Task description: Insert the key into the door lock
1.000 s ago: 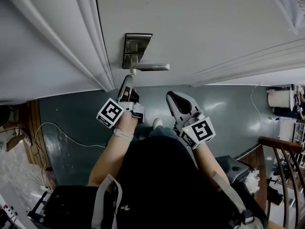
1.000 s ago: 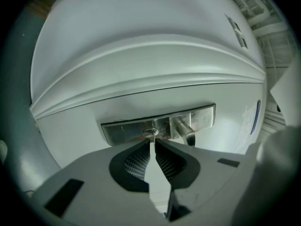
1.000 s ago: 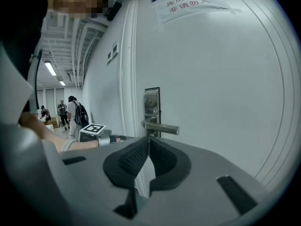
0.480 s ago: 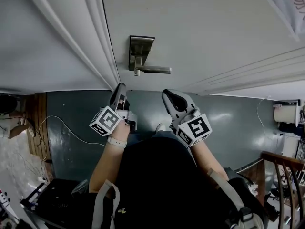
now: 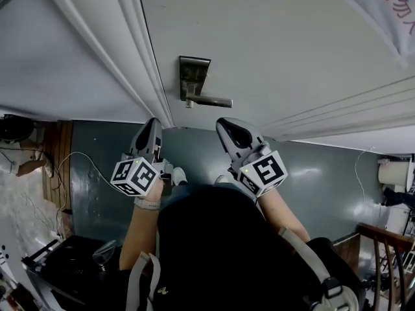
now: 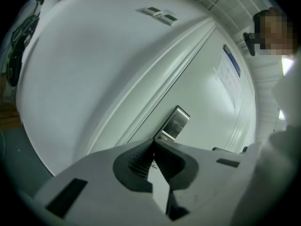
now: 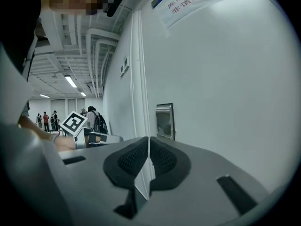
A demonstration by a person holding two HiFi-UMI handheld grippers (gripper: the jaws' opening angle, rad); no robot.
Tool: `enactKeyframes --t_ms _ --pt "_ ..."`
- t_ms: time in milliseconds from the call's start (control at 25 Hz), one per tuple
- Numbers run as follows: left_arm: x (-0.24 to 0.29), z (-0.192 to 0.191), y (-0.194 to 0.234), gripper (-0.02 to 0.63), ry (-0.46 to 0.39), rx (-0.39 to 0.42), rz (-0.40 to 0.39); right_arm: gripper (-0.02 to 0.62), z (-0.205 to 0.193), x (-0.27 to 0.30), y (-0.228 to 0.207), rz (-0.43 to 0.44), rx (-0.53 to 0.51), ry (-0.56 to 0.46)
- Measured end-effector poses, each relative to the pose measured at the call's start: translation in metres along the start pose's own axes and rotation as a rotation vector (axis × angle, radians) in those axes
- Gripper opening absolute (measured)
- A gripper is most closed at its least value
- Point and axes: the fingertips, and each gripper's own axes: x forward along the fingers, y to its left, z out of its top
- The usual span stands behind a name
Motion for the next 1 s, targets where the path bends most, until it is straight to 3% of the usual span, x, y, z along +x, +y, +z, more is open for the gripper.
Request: enactKeyframes --t_ms 200,400,800,1000 --pt "-0.014 0.024 -0.018 0.009 -0.014 0.216 0.027 0.025 0.015 0.000 0.001 0.043 -0.018 -0.022" --pt "-0.028 0.040 -0.033 0.009 -0.004 0.346 0.065 0.024 0.029 -0.003 0.002 0.070 -0.026 -0.030" --pt "-0.049 0.054 -0.060 0.009 -0.010 0.539 0.128 0.024 0.051 -0.007 0.006 0.123 -0.087 -0.037" --pt "-0.057 0.061 -0.073 0.009 -0.042 0.568 0.145 0.025 0.059 -0.009 0.010 0.138 -0.152 -0.049"
